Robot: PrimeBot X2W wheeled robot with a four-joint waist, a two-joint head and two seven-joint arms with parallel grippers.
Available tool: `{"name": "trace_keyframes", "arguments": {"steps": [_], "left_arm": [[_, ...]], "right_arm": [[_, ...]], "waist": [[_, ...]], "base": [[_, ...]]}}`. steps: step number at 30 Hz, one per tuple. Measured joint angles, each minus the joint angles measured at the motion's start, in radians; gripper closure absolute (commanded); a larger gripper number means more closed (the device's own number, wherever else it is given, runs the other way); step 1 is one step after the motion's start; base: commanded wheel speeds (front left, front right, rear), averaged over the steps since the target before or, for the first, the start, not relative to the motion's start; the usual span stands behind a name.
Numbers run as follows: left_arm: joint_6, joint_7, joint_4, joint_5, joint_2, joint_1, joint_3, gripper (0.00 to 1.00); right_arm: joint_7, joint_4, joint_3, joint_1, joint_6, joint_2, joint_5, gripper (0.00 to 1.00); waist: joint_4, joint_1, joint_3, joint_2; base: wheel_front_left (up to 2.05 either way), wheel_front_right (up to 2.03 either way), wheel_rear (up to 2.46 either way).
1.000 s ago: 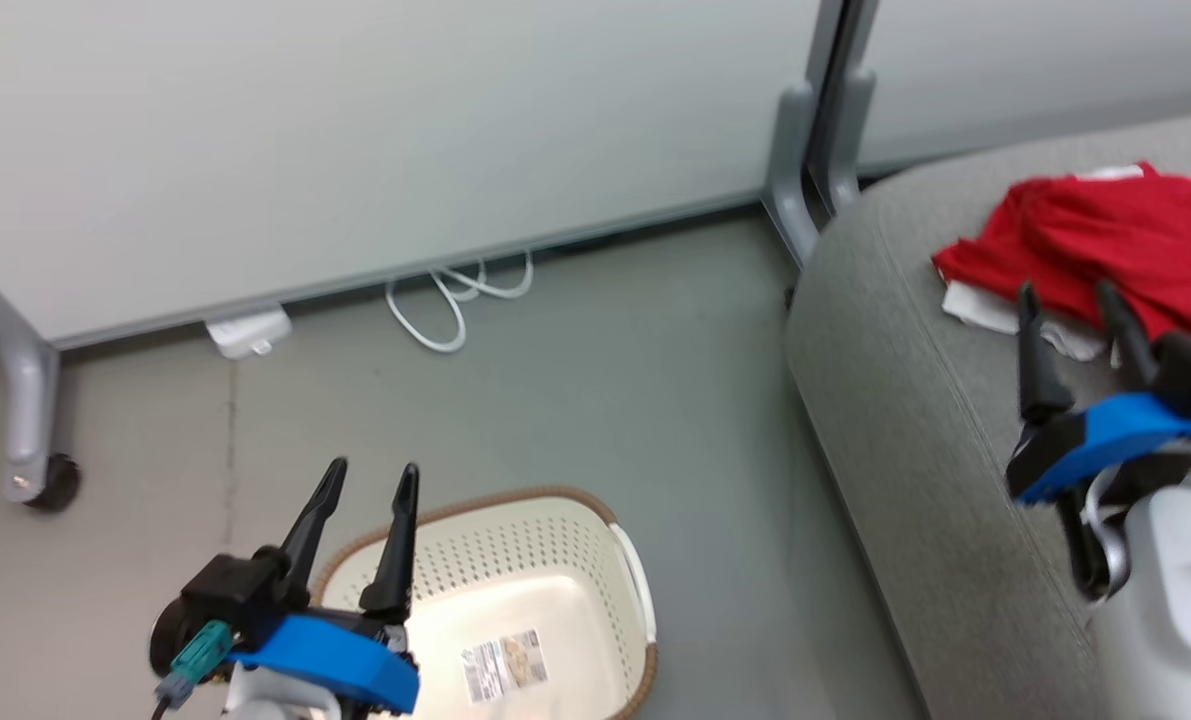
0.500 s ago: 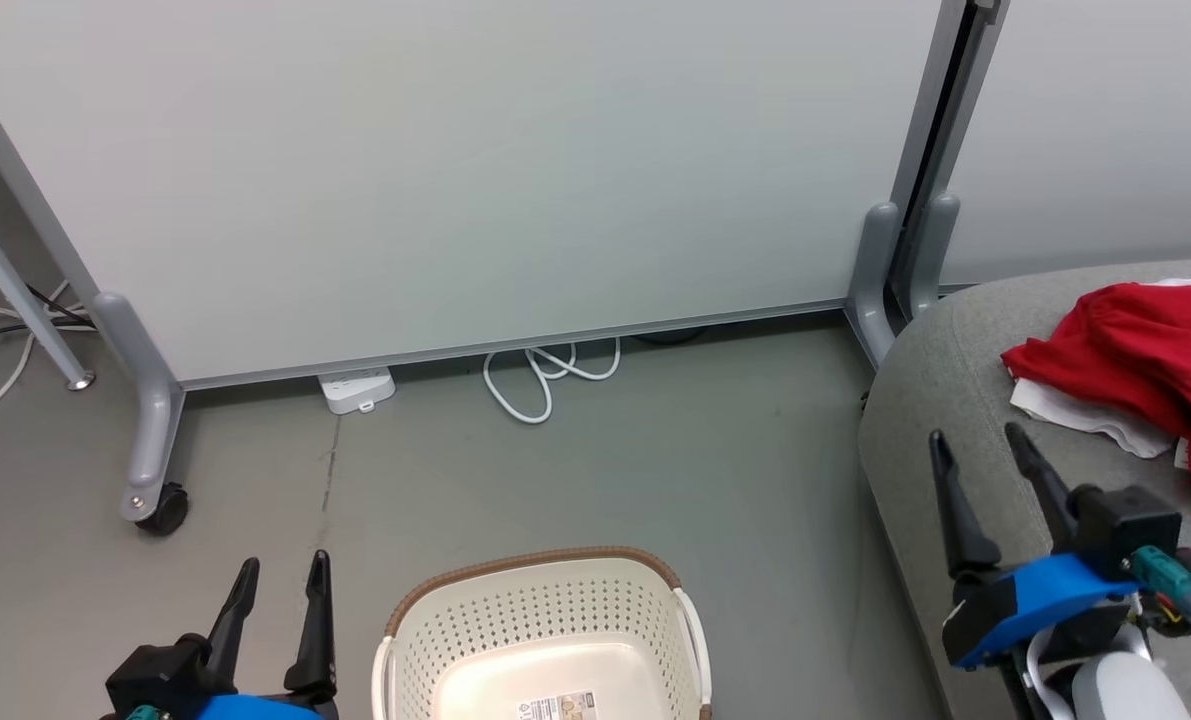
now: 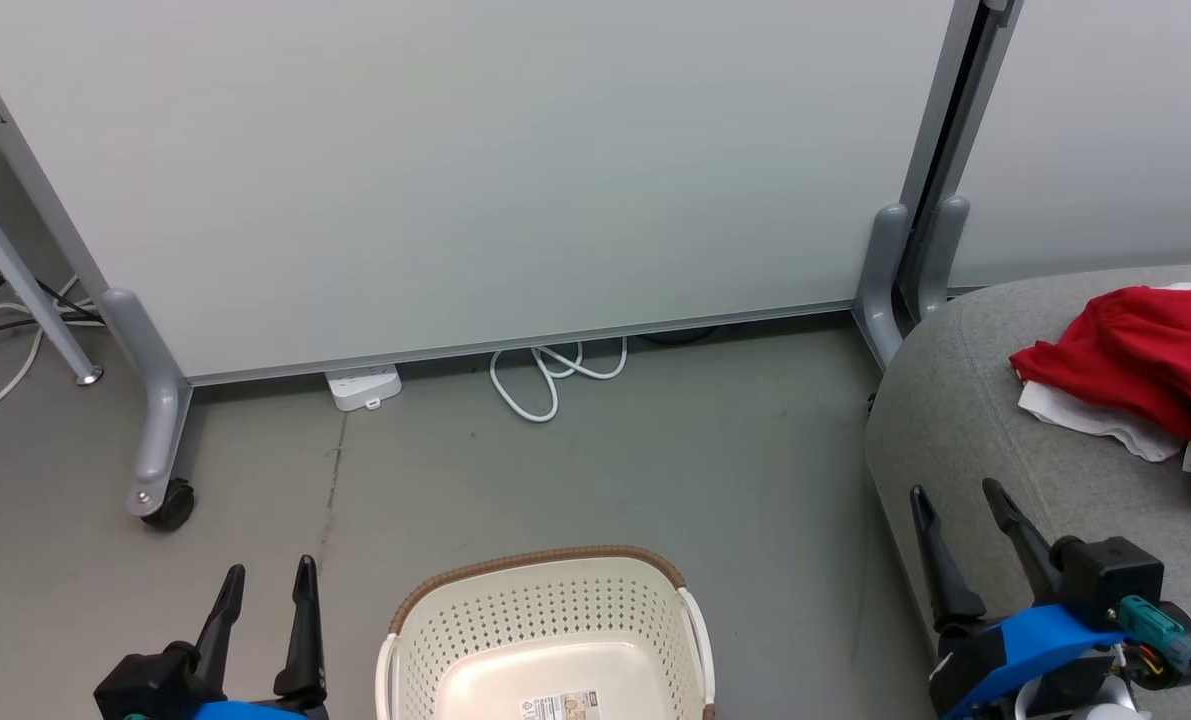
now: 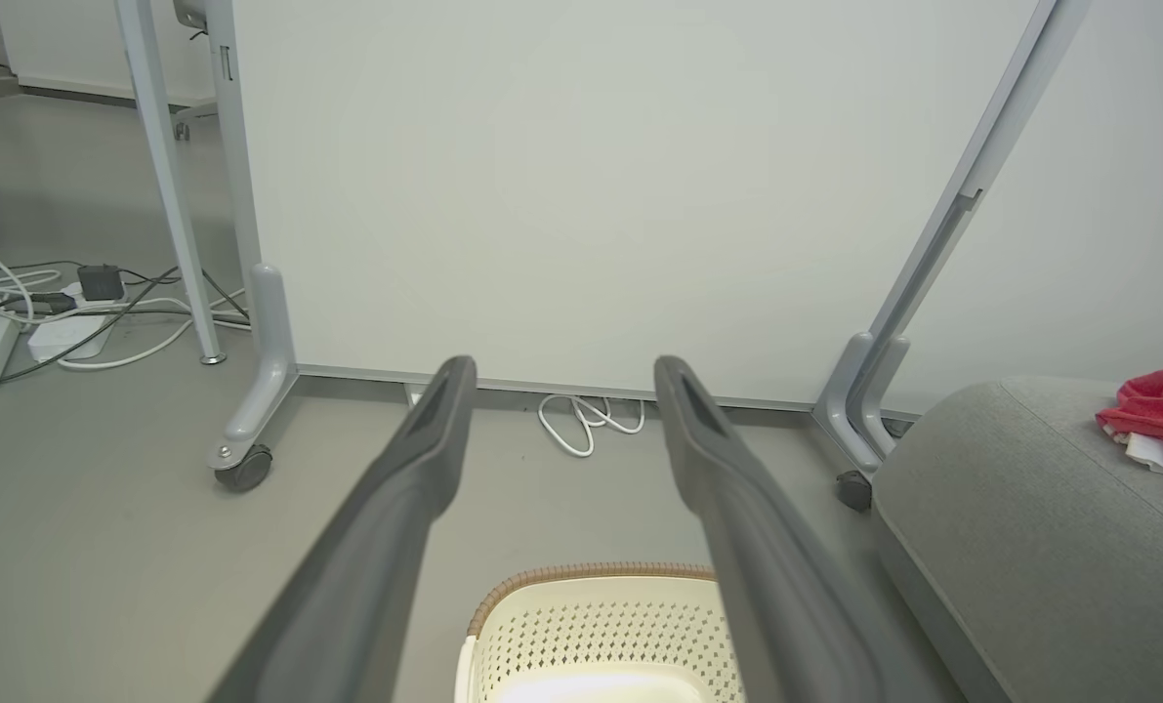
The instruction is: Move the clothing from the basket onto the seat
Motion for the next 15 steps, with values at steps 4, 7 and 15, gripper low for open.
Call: {"name": "trace_keyframes", "arguments": {"steps": [4, 7, 15], "left_arm": [[0.000, 0.000, 0.001, -0.001, -0.001, 0.000, -0.006, 0.00], [0.000, 0.000, 0.002, -0.004, -0.001, 0.000, -0.009, 0.00], [0.000, 0.001, 0.010, -0.015, -0.001, 0.001, -0.017, 1.00]], "right_arm": [[0.000, 0.001, 0.005, 0.000, 0.000, 0.000, 0.000, 0.00], [0.000, 0.001, 0.010, 0.000, 0.000, 0.000, 0.005, 0.00], [-0.003, 0.017, 0.014, 0.001, 0.000, 0.000, 0.015, 1.00]], "waist": [[0.001, 0.0000, 0.000, 0.0000], [0.002, 0.0000, -0.001, 0.0000], [0.003, 0.0000, 0.000, 0.0000]], "base": [[0.00, 0.00, 0.00], [0.00, 0.00, 0.00], [0.00, 0.00, 0.00]]}}
